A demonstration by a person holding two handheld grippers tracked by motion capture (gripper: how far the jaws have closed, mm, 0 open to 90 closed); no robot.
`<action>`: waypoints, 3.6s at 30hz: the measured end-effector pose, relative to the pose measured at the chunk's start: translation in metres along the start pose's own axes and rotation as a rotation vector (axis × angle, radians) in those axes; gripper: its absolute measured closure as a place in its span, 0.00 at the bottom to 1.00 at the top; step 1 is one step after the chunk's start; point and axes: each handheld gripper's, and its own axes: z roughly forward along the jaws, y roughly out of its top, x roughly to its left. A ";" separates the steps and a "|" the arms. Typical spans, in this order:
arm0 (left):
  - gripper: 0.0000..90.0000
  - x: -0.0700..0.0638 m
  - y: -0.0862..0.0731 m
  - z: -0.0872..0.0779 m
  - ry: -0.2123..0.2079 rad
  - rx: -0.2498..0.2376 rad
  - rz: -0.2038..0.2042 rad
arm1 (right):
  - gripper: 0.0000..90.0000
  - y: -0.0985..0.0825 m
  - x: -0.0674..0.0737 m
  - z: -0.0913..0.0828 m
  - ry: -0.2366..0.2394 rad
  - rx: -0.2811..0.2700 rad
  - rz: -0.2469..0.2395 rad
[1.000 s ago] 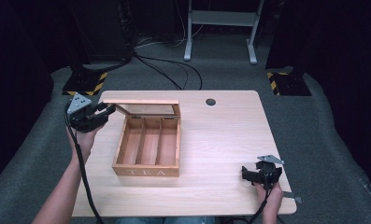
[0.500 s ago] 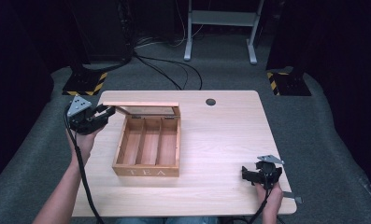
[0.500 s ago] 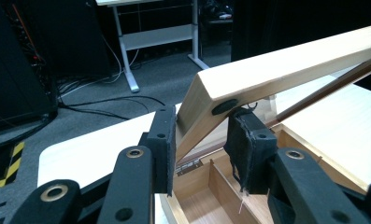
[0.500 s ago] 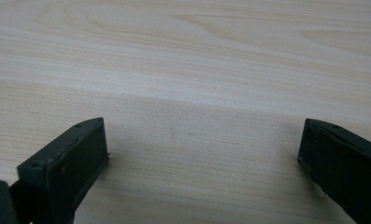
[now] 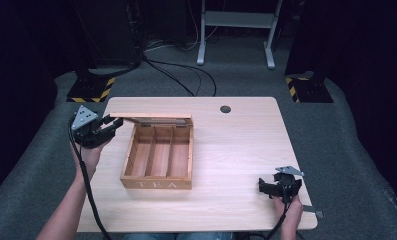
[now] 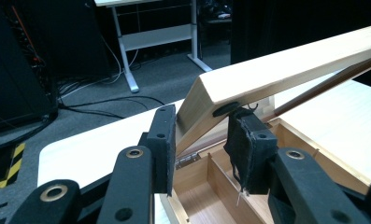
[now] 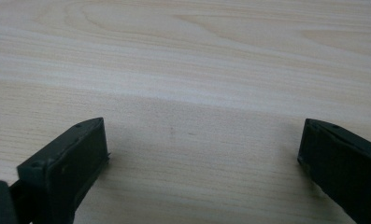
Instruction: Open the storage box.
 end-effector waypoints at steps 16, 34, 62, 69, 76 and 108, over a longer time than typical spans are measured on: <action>0.69 -0.014 -0.026 -0.015 0.014 -0.017 0.019 | 0.01 0.000 0.000 0.000 -0.001 0.000 0.000; 0.69 -0.026 -0.058 -0.028 0.016 -0.032 0.027 | 0.01 0.000 0.000 0.000 0.000 0.000 0.000; 0.65 -0.030 -0.134 -0.031 -0.100 0.025 -0.008 | 0.01 0.000 0.000 0.000 -0.001 0.000 0.001; 0.64 -0.032 -0.149 -0.029 -0.117 0.073 -0.031 | 0.01 0.000 0.000 0.000 -0.001 -0.001 0.001; 0.59 -0.028 -0.151 -0.031 -0.135 0.079 -0.063 | 0.01 0.000 0.000 0.000 -0.001 -0.001 0.003; 0.07 -0.010 -0.197 -0.047 -0.058 0.455 -0.034 | 0.01 0.000 0.000 0.000 -0.005 -0.002 0.007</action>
